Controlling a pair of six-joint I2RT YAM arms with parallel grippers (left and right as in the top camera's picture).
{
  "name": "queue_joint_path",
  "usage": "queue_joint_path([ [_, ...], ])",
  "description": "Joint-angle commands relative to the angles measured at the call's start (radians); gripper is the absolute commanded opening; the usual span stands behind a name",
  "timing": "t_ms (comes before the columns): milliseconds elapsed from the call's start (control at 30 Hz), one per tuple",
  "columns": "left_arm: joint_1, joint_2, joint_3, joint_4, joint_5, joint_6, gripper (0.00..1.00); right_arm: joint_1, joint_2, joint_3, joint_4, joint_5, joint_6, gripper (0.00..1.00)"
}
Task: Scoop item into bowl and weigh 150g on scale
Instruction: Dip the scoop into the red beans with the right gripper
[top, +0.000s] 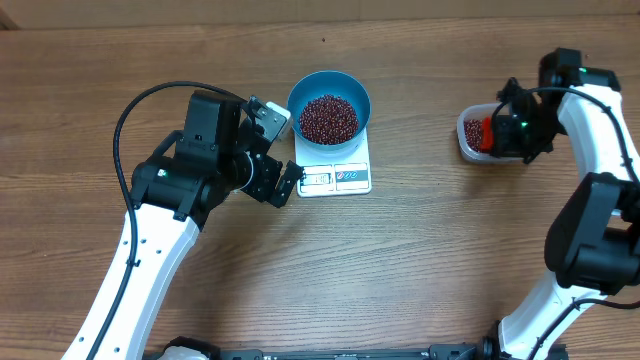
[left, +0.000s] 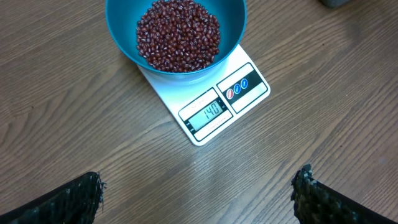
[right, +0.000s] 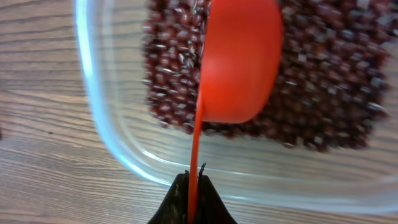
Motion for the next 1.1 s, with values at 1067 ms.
queue_joint_path([
  [1067,0.004,0.005,0.0,0.004,0.005,-0.01,1.0,-0.28,0.016,0.016,-0.15,-0.688,-0.154,0.04],
])
